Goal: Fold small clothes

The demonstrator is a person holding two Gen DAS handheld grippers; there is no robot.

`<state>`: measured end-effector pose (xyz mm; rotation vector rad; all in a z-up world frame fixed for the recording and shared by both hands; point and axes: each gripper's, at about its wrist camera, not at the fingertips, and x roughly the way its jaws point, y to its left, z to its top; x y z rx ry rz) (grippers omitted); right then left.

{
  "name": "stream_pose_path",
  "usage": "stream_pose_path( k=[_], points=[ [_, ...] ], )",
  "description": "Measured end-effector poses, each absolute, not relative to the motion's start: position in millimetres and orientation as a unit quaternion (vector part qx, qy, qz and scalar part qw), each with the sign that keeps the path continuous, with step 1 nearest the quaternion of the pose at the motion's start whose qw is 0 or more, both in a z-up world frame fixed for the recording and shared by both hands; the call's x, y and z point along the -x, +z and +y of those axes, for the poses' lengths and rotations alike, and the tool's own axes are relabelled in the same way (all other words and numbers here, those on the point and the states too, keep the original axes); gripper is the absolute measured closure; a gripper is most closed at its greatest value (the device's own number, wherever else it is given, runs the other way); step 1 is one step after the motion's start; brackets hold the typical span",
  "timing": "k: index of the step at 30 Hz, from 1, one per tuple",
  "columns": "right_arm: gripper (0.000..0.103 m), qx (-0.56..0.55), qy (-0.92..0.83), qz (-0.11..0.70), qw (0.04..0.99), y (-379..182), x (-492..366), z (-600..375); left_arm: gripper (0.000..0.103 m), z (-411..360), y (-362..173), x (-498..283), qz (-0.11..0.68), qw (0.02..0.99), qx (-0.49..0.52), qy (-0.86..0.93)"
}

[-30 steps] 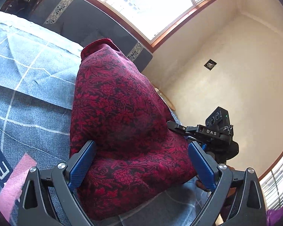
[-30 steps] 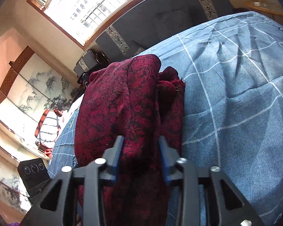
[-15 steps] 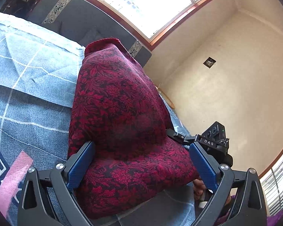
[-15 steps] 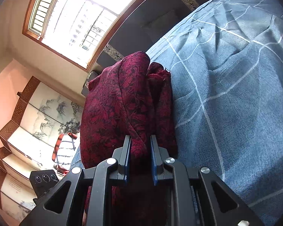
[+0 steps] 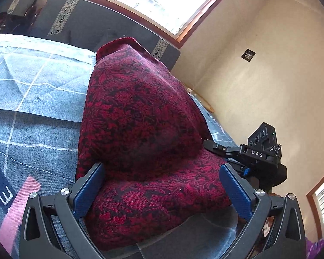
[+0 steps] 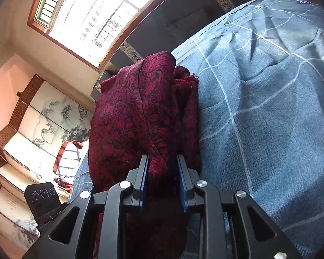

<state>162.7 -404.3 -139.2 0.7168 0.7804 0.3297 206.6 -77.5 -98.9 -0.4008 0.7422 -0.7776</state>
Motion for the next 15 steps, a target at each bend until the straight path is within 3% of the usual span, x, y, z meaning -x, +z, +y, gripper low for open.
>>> stream_pose_path(
  k=[9,11,12,15],
  points=[
    [0.051,-0.304,0.153,0.391,0.855,-114,-112,-391,0.0,-80,-97,-208,0.351,0.841,0.188,-0.365],
    [0.063,-0.29,0.155,0.404,0.853,-120,-103,-382,0.0,-81,-96,-206,0.35,0.842,0.187,-0.365],
    [0.084,-0.273,0.153,0.41,0.857,-123,-101,-376,0.0,-80,-96,-205,0.35,0.842,0.187,-0.365],
    [0.089,-0.26,0.144,0.408,0.863,-131,-108,-372,0.0,-78,-96,-204,0.346,0.845,0.188,-0.362]
  ],
)
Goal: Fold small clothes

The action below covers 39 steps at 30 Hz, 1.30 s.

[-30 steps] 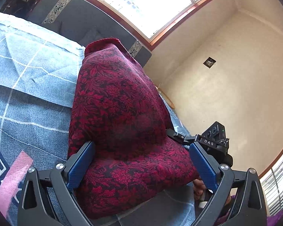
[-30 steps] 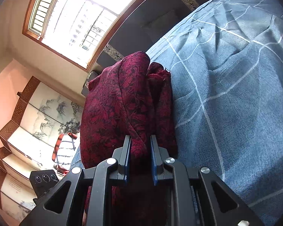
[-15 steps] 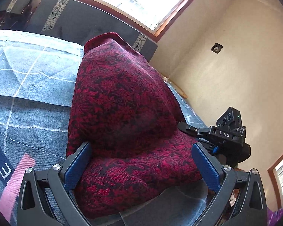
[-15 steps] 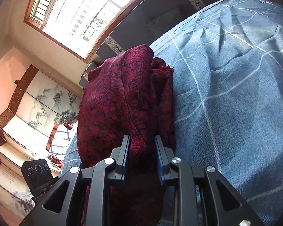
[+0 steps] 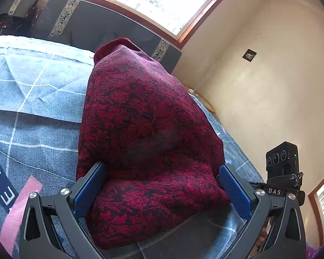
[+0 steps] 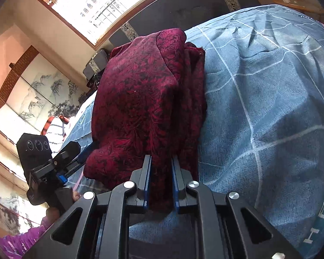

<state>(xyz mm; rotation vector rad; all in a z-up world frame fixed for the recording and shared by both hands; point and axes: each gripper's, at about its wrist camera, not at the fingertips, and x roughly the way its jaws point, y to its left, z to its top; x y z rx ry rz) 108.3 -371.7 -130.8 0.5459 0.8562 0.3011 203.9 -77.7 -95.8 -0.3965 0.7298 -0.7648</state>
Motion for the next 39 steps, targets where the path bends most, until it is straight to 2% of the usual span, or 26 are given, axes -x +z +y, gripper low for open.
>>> stream_pose_path(
  k=[3,6,8,12,16,23,31,36,39],
  points=[
    [0.09,-0.253,0.144,0.376,0.879,-116,-115,-372,0.0,-75,-95,-202,0.341,0.85,0.188,-0.354],
    [0.09,-0.199,0.152,0.301,0.92,-83,-106,-366,0.0,-75,-95,-200,0.34,0.85,0.186,-0.356],
    [0.09,-0.189,0.133,0.325,0.917,-94,-115,-370,0.0,-77,-94,-198,0.341,0.853,0.177,-0.352],
    [0.09,-0.25,0.137,0.368,0.885,-137,-115,-390,0.0,-76,-90,-194,0.344,0.854,0.175,-0.349],
    [0.09,-0.262,0.145,0.374,0.878,-138,-116,-394,0.0,-75,-70,-185,0.333,0.857,0.18,-0.349],
    [0.084,-0.296,0.157,0.381,0.861,-141,-115,-393,0.0,-119,-40,-174,0.288,0.875,0.107,-0.374],
    [0.083,-0.354,0.178,0.384,0.834,-151,-115,-403,0.001,-175,-50,-145,0.276,0.825,0.034,-0.492],
    [0.082,-0.409,0.207,0.387,0.8,-165,-120,-417,0.001,-189,-71,-160,0.342,0.768,0.076,-0.536],
    [0.08,-0.434,0.223,0.393,0.78,-171,-123,-427,0.001,-197,-82,-162,0.366,0.762,0.059,-0.531]
  ],
)
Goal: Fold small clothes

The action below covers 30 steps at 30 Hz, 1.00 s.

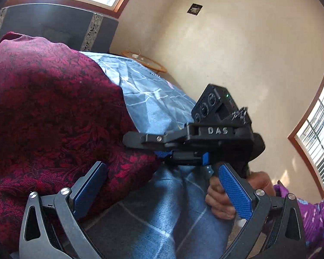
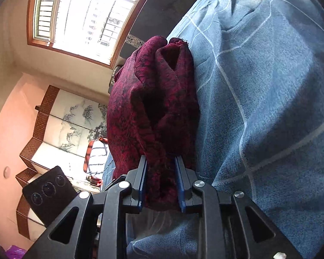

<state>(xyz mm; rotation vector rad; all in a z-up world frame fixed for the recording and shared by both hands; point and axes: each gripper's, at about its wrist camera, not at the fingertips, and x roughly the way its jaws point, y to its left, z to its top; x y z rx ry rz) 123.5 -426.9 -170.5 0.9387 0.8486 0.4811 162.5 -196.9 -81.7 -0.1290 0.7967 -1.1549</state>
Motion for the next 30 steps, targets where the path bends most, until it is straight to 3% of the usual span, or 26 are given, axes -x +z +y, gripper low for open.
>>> stream_pose_path(
  k=[8,18,19,21,26,30],
  points=[
    [0.071,-0.282,0.172,0.378,0.865,-84,-185,-433,0.001,-195,-83,-163,0.367,0.753,0.079,-0.541],
    [0.067,-0.243,0.169,0.434,0.851,-84,-303,-408,0.001,-193,-85,-163,0.367,0.754,0.078,-0.539],
    [0.072,-0.243,0.166,0.437,0.85,-87,-308,-405,0.001,-192,-85,-162,0.367,0.755,0.078,-0.538],
    [0.093,-0.215,0.158,0.422,0.867,-82,-306,-395,0.001,-191,-85,-162,0.366,0.755,0.08,-0.539],
    [0.094,-0.205,0.133,0.308,0.92,-35,-249,-401,0.001,-185,-87,-168,0.367,0.749,0.09,-0.544],
    [0.095,-0.19,0.109,0.313,0.924,-47,-233,-415,0.001,-183,-88,-169,0.368,0.747,0.089,-0.546]
  ],
)
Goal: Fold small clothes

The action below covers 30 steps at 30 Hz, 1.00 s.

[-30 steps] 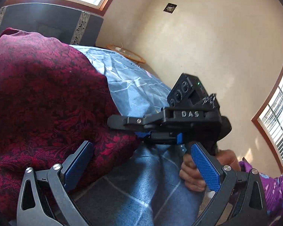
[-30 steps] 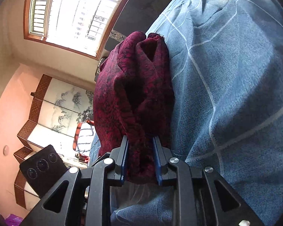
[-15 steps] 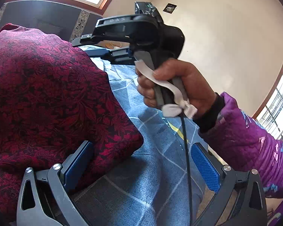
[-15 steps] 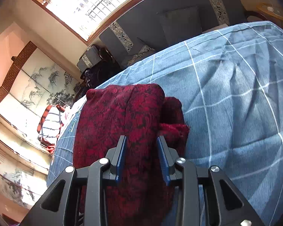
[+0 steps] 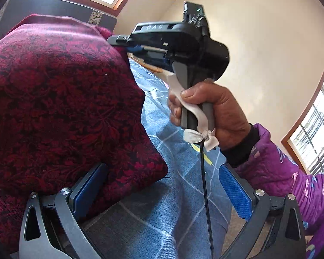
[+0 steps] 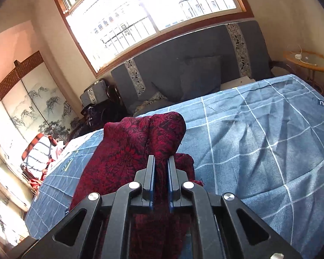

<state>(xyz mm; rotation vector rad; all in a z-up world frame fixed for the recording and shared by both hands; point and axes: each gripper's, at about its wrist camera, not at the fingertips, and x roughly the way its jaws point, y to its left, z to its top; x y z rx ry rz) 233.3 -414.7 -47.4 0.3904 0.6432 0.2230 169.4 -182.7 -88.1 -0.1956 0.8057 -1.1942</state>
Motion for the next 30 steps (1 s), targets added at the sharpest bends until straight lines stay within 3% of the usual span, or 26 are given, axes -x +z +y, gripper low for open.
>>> stream_pose_path(
  k=[7,10,18,23,26,30],
  points=[
    [0.094,-0.219,0.096,0.39,0.889,-113,-279,-419,0.001,-179,-89,-172,0.367,0.747,0.092,-0.547],
    [0.094,-0.244,0.1,0.384,0.885,-127,-277,-423,0.001,-177,-93,-178,0.367,0.744,0.098,-0.549],
    [0.082,-0.265,0.125,0.373,0.88,-117,-274,-429,0.001,-178,-93,-176,0.367,0.747,0.092,-0.547],
    [0.082,-0.263,0.146,0.295,0.907,-73,-241,-434,0.001,-181,-92,-174,0.367,0.747,0.092,-0.547],
    [0.082,-0.212,0.202,0.295,0.909,-53,-222,-409,0.001,-181,-93,-174,0.366,0.747,0.092,-0.547],
    [0.083,-0.105,0.201,0.351,0.908,-73,-213,-373,0.001,-181,-93,-174,0.366,0.748,0.091,-0.547]
  ],
)
